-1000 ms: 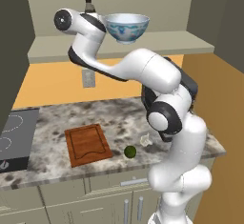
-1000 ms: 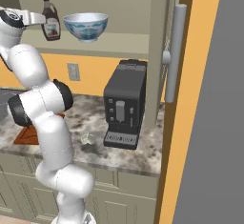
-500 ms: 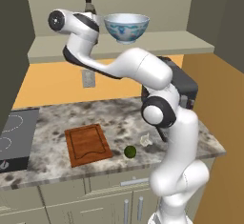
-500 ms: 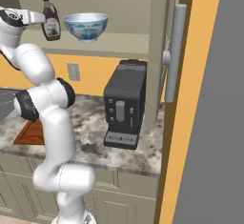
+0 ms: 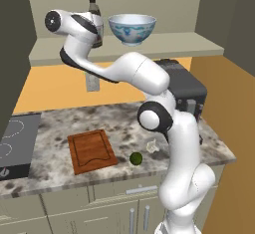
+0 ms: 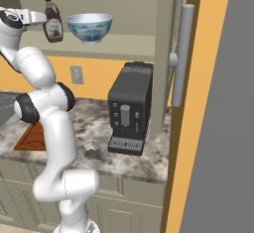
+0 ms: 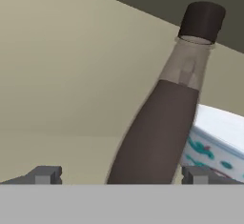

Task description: Open the cabinet. Place the bowl and condiment on the counter. Then place the lime and garlic on the cutting board.

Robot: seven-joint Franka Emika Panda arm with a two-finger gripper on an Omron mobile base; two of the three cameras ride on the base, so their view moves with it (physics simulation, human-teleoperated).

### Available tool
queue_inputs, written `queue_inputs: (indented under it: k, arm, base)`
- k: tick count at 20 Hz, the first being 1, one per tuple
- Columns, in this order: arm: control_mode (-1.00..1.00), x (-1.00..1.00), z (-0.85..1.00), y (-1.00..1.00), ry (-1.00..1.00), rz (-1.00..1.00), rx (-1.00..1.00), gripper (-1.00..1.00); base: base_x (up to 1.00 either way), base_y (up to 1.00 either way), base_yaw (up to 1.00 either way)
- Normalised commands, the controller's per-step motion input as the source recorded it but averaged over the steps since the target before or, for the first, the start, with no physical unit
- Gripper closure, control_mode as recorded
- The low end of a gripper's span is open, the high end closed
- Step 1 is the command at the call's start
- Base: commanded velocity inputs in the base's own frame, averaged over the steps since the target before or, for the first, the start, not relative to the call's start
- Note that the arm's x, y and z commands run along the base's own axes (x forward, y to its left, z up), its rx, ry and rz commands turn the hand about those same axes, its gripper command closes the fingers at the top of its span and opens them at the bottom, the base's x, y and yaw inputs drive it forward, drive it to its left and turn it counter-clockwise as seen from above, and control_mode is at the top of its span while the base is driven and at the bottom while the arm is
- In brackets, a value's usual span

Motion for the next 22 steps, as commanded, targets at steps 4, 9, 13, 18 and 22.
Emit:
queue_inputs:
  k: [4,9,13,18,22]
  arm:
    - [-1.00,0.06,-0.04,-0.40,0.01,0.00,0.00,-1.00]
    - [-1.00,0.07,-0.10,-0.31,0.01,0.00,0.00,-1.00]
    - [-1.00,0.09,-0.29,-0.07,0.03,0.00,0.00,-1.00]
    - [-1.00,0.05,-0.23,-0.04,0.02,0.00,-0.02,-1.00]
    - [-1.00,0.16,-0.11,-0.14,0.00,0.00,0.00,-1.00]
  base:
    - [0.00,0.00,0.00]
    - [0.00,0.00,0.00]
    - [0.00,0.00,0.00]
    - [0.00,0.00,0.00]
    - [0.00,0.00,0.00]
